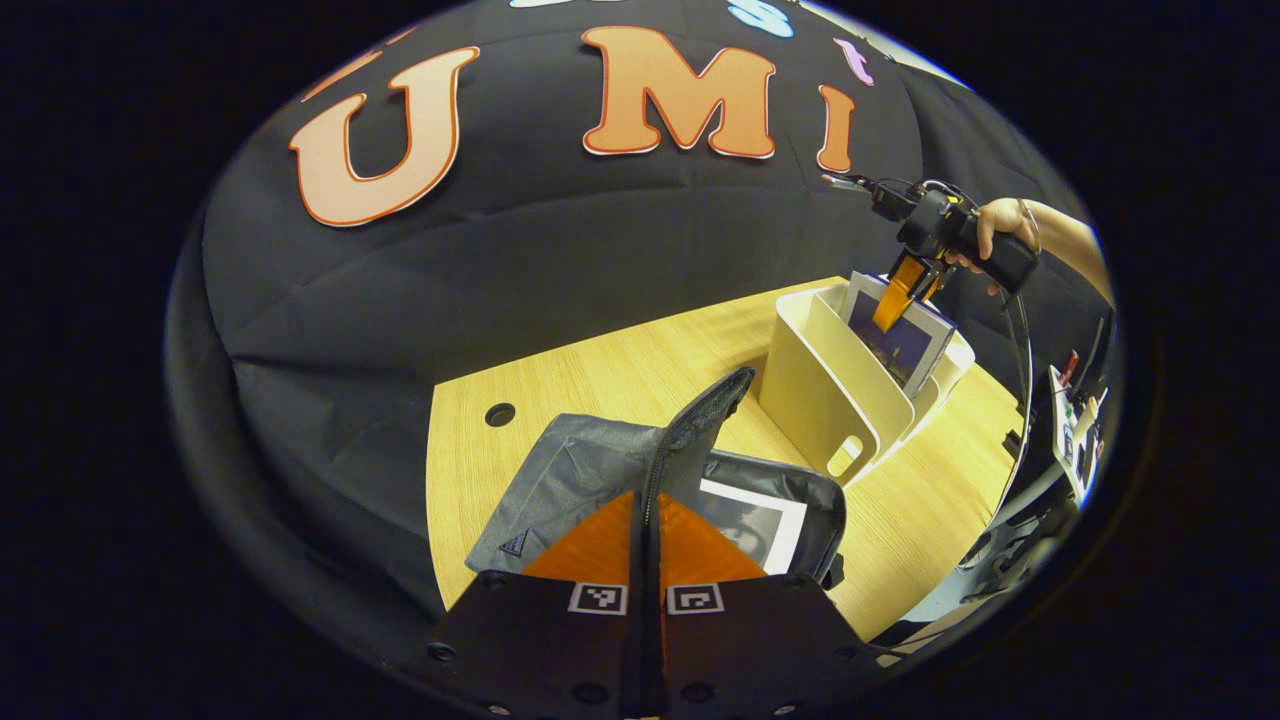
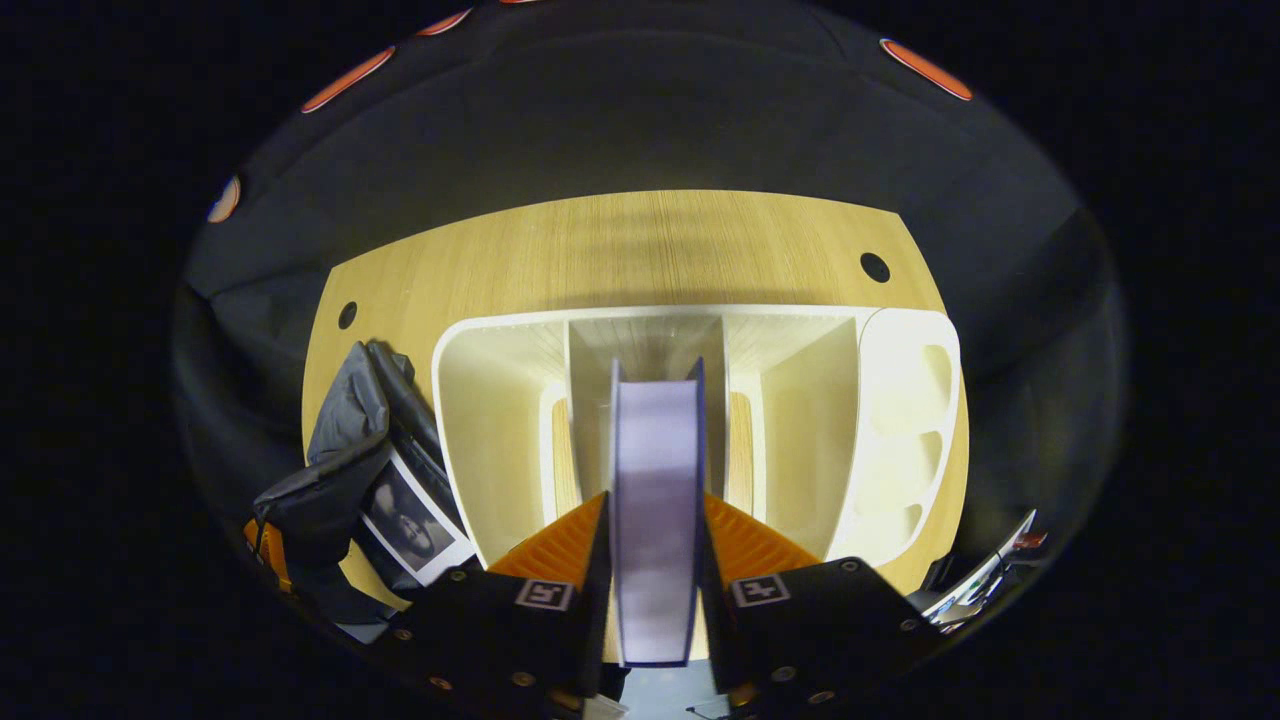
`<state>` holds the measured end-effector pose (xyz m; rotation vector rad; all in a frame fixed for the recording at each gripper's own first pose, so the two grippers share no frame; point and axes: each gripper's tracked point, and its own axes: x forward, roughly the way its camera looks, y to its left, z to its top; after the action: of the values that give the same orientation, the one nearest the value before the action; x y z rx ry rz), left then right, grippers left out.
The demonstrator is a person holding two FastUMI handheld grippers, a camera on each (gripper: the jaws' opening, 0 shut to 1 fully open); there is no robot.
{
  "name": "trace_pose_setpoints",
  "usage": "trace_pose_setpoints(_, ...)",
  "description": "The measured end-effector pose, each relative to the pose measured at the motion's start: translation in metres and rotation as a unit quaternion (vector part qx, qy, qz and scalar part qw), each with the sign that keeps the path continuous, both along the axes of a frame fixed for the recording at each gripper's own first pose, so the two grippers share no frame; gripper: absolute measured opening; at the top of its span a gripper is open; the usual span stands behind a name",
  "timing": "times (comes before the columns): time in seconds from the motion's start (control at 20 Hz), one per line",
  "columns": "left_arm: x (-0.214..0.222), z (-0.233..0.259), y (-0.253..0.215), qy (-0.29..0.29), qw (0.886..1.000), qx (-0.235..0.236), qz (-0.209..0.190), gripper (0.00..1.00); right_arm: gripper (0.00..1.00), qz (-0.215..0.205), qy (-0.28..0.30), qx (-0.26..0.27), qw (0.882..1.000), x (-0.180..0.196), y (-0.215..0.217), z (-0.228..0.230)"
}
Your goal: Open the schoolbag, grab two books from the bookshelf and put them into the schoolbag.
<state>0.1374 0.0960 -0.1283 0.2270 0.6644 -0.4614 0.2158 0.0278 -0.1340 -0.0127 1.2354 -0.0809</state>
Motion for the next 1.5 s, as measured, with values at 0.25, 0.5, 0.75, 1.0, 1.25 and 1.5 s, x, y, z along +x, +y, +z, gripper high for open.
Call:
trace_pose_setpoints(0.25,0.001,-0.002,-0.005,0.001,1.000,0.000,-0.001,0.01,0.41,-0.017,0.015,0.004,1.000,-0.007,-0.011,-0.002)
trace_pose_setpoints(0.5,-0.002,0.000,-0.010,-0.002,1.000,0.003,-0.007,0.00,0.34,-0.023,0.003,0.014,1.000,-0.018,-0.008,0.028)
trace_pose_setpoints(0.75,-0.005,-0.003,-0.014,-0.001,1.000,-0.003,-0.013,0.00,0.33,-0.008,-0.042,0.005,0.999,-0.032,-0.007,0.084)
trace_pose_setpoints(1.0,-0.007,-0.004,-0.018,0.001,1.000,-0.005,-0.021,0.00,0.31,-0.002,-0.096,0.038,0.995,-0.056,0.013,0.142)
trace_pose_setpoints(1.25,-0.005,0.002,-0.016,-0.008,0.999,0.006,-0.031,0.00,0.30,-0.009,-0.147,0.085,0.985,-0.101,0.016,0.180)
trace_pose_setpoints(1.5,0.000,0.005,-0.014,-0.003,1.000,-0.007,-0.027,0.00,0.30,-0.021,-0.195,0.194,0.961,-0.156,0.046,0.179)
